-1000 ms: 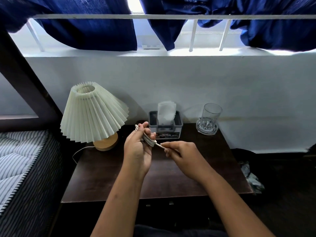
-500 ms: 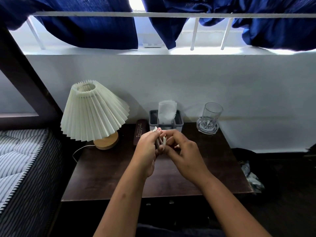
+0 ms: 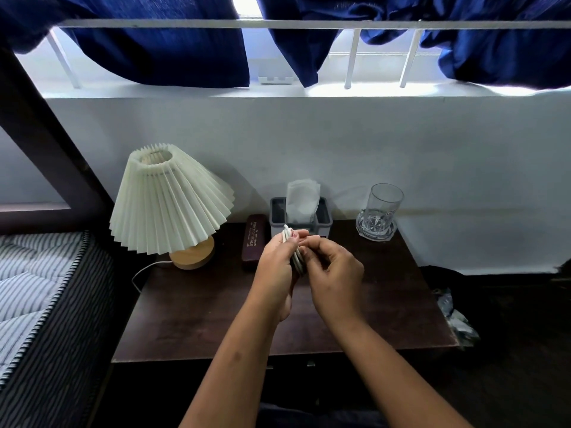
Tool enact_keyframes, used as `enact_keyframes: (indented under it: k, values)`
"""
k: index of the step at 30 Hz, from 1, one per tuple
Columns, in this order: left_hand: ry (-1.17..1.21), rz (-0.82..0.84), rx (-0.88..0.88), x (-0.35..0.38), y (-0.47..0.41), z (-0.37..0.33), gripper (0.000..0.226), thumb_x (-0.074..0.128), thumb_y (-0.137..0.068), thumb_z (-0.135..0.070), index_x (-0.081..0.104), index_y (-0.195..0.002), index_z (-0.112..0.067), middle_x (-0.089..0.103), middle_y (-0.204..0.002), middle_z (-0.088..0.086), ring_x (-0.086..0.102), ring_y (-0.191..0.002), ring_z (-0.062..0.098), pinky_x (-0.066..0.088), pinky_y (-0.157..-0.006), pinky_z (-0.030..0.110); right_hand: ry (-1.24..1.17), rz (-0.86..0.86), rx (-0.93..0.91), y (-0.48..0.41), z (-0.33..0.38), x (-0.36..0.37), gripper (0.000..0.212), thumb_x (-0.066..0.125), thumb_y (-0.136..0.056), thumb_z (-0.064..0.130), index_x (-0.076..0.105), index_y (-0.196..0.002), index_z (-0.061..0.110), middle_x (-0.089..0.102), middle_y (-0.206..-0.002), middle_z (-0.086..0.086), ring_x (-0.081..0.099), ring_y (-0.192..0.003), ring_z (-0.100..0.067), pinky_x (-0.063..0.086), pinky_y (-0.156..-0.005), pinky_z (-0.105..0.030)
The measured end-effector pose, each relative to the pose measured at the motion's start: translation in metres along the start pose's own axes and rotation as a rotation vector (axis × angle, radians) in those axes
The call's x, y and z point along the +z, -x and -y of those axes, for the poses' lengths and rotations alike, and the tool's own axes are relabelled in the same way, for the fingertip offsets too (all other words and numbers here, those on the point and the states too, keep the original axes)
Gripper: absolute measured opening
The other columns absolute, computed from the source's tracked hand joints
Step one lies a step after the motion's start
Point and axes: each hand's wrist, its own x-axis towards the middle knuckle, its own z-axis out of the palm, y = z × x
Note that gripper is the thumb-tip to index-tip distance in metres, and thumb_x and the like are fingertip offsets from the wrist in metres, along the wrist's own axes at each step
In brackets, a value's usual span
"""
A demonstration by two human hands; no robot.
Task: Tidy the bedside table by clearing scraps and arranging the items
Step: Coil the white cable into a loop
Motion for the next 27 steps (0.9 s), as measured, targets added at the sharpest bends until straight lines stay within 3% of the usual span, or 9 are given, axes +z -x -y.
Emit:
enact_keyframes:
  k: [5,11,14,17,20,22,25,27]
  values:
    - [-0.011,0.023,0.019,0.001,0.001,0.001,0.024,0.034,-0.098,-0.013,0.055,-0.093,-0.005,0.058,-0.082,0.009,0.058,-0.078,0.015,0.05,-0.069,0.024,-0.036,0.169,0.055,-0.004,-0.003,-0.003,0.023,0.057,-0.086,0.006,0.072,-0.1,0.017,0.071,-0.096,0.009,0.063,-0.091,0.002,0.048,-0.079,-0.01]
    - [-0.016,-0.022,0.037,-0.004,-0.001,-0.001,0.027,0.035,-0.098,-0.016,0.055,-0.084,-0.006,0.06,-0.071,0.006,0.063,-0.061,0.011,0.052,-0.054,0.021,-0.158,0.414,0.109,-0.008,0.004,-0.009,0.013,0.058,-0.079,0.021,0.068,-0.083,0.028,0.066,-0.075,0.011,0.059,-0.076,0.0,0.044,-0.068,-0.01]
    - [0.028,-0.029,0.006,-0.002,0.0,-0.002,0.033,0.035,-0.099,-0.025,0.056,-0.082,-0.006,0.061,-0.071,0.009,0.062,-0.064,0.017,0.053,-0.059,0.027,0.038,0.415,0.033,-0.007,0.002,-0.012,0.011,0.069,-0.075,0.022,0.068,-0.085,0.025,0.058,-0.069,0.017,0.053,-0.083,-0.011,0.041,-0.068,-0.011]
    - [0.148,-0.053,-0.064,-0.003,-0.001,-0.003,0.048,0.032,-0.097,-0.04,0.061,-0.084,-0.004,0.063,-0.074,0.012,0.062,-0.073,0.023,0.053,-0.068,0.034,0.057,0.403,0.012,-0.008,0.002,-0.014,0.017,0.071,-0.075,0.025,0.07,-0.091,0.021,0.055,-0.073,0.019,0.048,-0.086,-0.007,0.039,-0.07,-0.008]
    - [0.23,-0.05,-0.087,-0.006,-0.002,-0.005,0.049,0.033,-0.097,-0.039,0.064,-0.082,-0.004,0.067,-0.072,0.01,0.067,-0.068,0.021,0.057,-0.058,0.031,0.045,0.415,-0.029,-0.008,-0.001,-0.013,0.022,0.069,-0.076,0.035,0.07,-0.091,0.02,0.058,-0.092,0.015,0.045,-0.094,-0.004,0.039,-0.072,-0.012]
    - [0.264,-0.028,-0.095,-0.008,-0.003,-0.004,0.04,0.036,-0.097,-0.03,0.064,-0.083,-0.004,0.066,-0.073,0.009,0.067,-0.064,0.017,0.057,-0.054,0.029,0.007,0.41,-0.019,-0.009,-0.004,-0.012,0.016,0.07,-0.079,0.029,0.07,-0.088,0.016,0.049,-0.096,0.011,0.042,-0.093,0.003,0.042,-0.069,-0.009]
    - [0.366,0.032,-0.121,-0.012,-0.006,-0.002,0.032,0.038,-0.095,-0.024,0.063,-0.085,-0.007,0.061,-0.084,0.01,0.061,-0.081,0.02,0.052,-0.078,0.037,-0.041,0.372,-0.024,-0.009,-0.002,-0.013,0.003,0.069,-0.081,0.02,0.067,-0.079,0.018,0.04,-0.095,0.011,0.039,-0.089,0.013,0.045,-0.066,-0.007]
    - [0.468,0.092,-0.119,-0.013,-0.007,-0.003,0.033,0.036,-0.095,-0.025,0.061,-0.078,-0.01,0.061,-0.081,0.007,0.06,-0.083,0.02,0.05,-0.082,0.036,-0.102,0.32,0.001,-0.01,-0.002,-0.013,0.008,0.072,-0.078,0.017,0.067,-0.081,0.022,0.042,-0.102,0.01,0.043,-0.097,0.01,0.047,-0.072,-0.007]
